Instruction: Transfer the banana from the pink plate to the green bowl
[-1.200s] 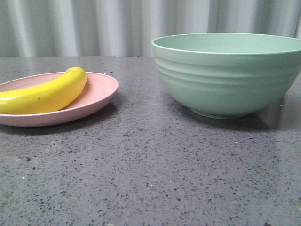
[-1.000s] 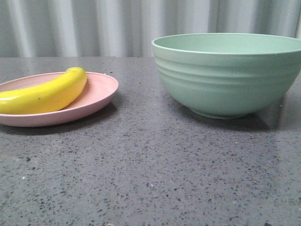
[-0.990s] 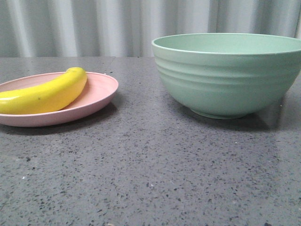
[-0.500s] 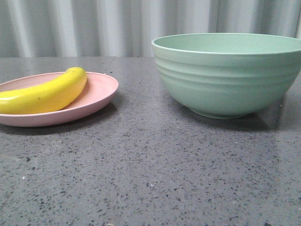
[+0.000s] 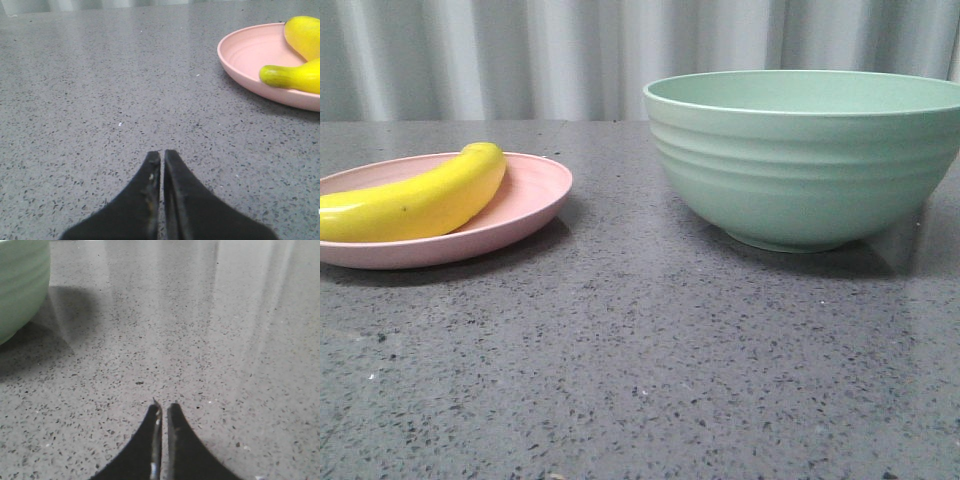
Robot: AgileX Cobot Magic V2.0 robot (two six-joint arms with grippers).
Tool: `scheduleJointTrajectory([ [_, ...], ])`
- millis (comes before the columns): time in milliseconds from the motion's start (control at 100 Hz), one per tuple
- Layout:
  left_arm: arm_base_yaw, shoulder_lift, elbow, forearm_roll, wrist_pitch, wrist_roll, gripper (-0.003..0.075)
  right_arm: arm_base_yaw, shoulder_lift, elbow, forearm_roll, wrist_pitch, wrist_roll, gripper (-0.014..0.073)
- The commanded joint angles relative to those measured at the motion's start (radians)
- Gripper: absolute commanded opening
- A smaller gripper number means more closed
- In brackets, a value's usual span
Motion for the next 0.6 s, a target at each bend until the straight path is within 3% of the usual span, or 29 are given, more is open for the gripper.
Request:
scheduleJointTrajectory([
  [0, -0.008, -0.028, 0.011, -0.001, -0.067, -0.010, -0.0020, -0.005, -0.023, 0.020, -0.011, -0.024, -0.003, -0.0064],
  [590, -0.008, -0.028, 0.011, -0.001, -0.114, -0.010, -0.0020, -0.005, -0.023, 0.020, -0.011, -0.045, -0.003, -0.0064],
])
